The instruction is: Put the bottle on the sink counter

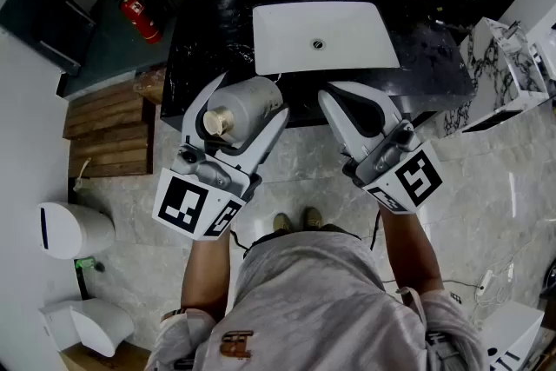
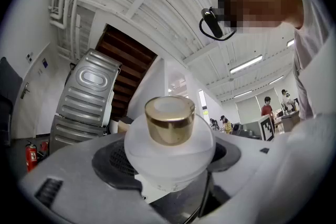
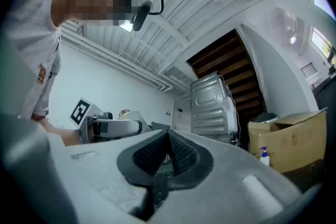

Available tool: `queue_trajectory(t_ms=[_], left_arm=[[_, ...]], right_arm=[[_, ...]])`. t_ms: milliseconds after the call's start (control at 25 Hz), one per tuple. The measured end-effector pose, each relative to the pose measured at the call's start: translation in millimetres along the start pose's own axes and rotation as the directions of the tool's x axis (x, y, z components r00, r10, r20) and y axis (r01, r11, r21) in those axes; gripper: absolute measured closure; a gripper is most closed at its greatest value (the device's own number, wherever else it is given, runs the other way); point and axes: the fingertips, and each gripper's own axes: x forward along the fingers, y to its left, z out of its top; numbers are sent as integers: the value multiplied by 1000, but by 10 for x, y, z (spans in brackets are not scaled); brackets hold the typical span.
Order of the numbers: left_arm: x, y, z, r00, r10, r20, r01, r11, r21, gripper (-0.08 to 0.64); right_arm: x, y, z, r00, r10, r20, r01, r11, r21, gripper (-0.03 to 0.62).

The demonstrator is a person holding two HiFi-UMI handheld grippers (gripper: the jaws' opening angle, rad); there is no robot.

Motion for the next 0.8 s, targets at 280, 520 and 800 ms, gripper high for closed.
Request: queue_trajectory(t_ms=[280, 520, 800], left_arm=[[81, -33, -71, 1000, 2, -15, -2, 1000, 5, 230], [225, -45, -118, 999, 24, -27, -24, 1000, 17, 230], [496, -58, -216, 997, 56, -47, -54, 997, 52, 230]], right_arm=[[-44, -114, -2, 1000, 5, 15, -6, 999, 34, 592], [-109, -292, -31, 1000, 12, 19, -13, 999, 49, 592], [-220, -621, -80, 999, 24, 22, -25, 998, 51, 592]])
